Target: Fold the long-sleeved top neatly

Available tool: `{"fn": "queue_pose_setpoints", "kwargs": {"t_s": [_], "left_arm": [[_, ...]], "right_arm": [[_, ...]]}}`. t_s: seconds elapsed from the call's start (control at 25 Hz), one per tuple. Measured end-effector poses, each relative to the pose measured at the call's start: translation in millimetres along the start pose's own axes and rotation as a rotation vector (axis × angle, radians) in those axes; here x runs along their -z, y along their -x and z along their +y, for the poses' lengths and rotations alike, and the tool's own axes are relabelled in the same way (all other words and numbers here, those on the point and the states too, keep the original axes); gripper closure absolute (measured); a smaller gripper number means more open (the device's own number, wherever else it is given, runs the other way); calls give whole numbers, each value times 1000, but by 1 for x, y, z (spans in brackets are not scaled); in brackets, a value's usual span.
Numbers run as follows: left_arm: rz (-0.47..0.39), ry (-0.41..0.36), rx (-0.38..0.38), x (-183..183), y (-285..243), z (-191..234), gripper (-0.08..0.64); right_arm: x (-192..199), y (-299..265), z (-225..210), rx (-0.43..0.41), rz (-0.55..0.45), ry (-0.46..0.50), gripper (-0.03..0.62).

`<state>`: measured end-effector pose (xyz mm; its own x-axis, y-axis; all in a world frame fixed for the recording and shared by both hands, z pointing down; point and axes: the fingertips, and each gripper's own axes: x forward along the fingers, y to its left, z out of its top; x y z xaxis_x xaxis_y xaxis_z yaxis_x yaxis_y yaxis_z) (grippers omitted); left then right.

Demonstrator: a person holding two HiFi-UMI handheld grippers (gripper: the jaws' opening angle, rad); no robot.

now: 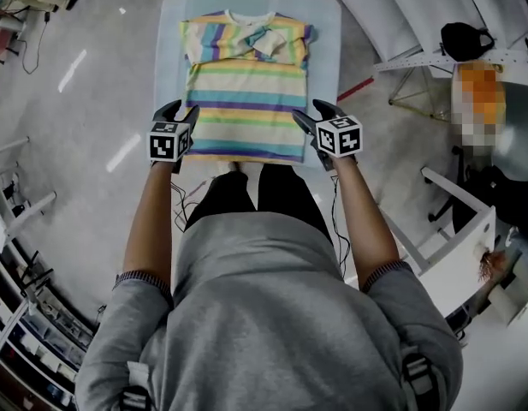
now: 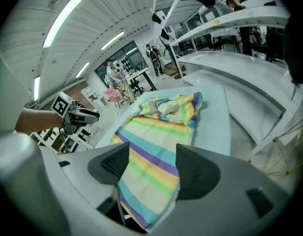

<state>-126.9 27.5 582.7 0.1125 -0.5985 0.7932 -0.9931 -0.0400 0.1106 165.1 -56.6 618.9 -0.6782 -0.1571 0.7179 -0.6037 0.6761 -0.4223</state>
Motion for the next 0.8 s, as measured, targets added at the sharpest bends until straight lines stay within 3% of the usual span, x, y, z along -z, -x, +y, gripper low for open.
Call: {"fn": "queue_pose_setpoints", "kwargs": {"t_s": [0.24, 0.4, 0.56, 0.8], "left_arm": [[76, 29, 7, 79, 5, 18, 293], [110, 36, 19, 124, 5, 24, 262], [139, 27, 0, 161, 4, 27, 256], [172, 27, 12, 204, -5, 24, 258]], "right_arm": [[57, -11, 21, 68, 32, -28, 252], [89, -4, 32, 164, 36, -76, 222], [125, 6, 34, 262, 45, -117, 199], [186, 2, 33, 355, 69, -175, 216]]}}
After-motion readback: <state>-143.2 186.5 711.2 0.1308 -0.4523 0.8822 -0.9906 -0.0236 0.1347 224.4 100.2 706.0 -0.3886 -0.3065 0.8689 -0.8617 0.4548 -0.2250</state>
